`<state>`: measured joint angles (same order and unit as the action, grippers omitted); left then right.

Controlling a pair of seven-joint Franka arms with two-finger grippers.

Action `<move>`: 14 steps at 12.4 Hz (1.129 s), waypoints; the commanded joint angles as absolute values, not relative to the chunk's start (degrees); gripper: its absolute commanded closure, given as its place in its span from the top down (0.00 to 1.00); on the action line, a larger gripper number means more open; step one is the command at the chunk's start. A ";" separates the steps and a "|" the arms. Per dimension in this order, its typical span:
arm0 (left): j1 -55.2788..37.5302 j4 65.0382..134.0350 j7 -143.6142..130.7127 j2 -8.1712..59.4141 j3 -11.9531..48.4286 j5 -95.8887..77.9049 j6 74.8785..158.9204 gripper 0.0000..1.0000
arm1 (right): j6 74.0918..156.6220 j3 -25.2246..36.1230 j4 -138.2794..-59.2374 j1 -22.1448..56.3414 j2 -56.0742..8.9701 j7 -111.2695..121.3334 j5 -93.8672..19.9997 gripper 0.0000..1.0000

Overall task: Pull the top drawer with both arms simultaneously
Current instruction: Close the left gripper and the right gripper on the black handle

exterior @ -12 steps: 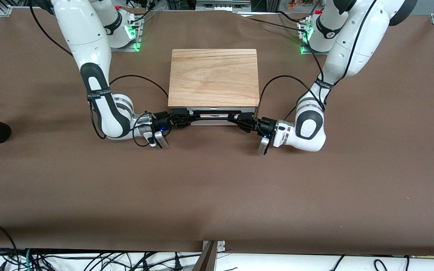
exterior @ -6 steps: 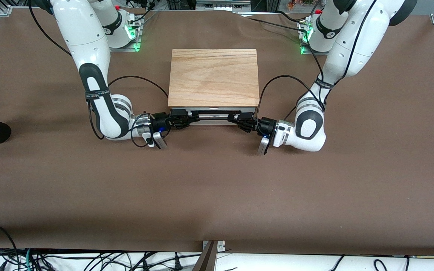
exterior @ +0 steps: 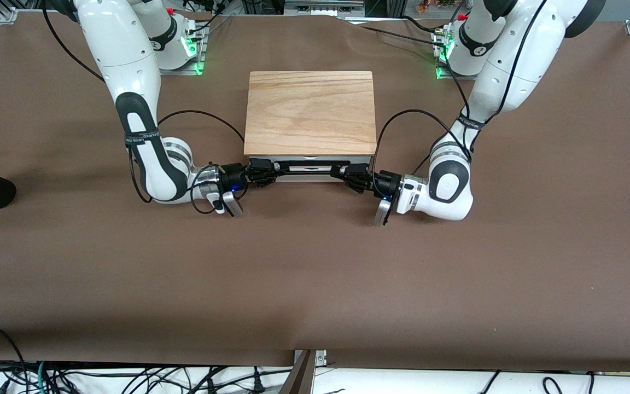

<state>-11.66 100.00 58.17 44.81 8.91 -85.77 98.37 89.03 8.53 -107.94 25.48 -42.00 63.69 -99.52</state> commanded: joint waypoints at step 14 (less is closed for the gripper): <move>-12.57 92.65 48.34 46.40 8.79 -87.01 97.82 0.00 | 90.26 8.70 -99.06 22.77 -47.37 62.76 -100.63 0.06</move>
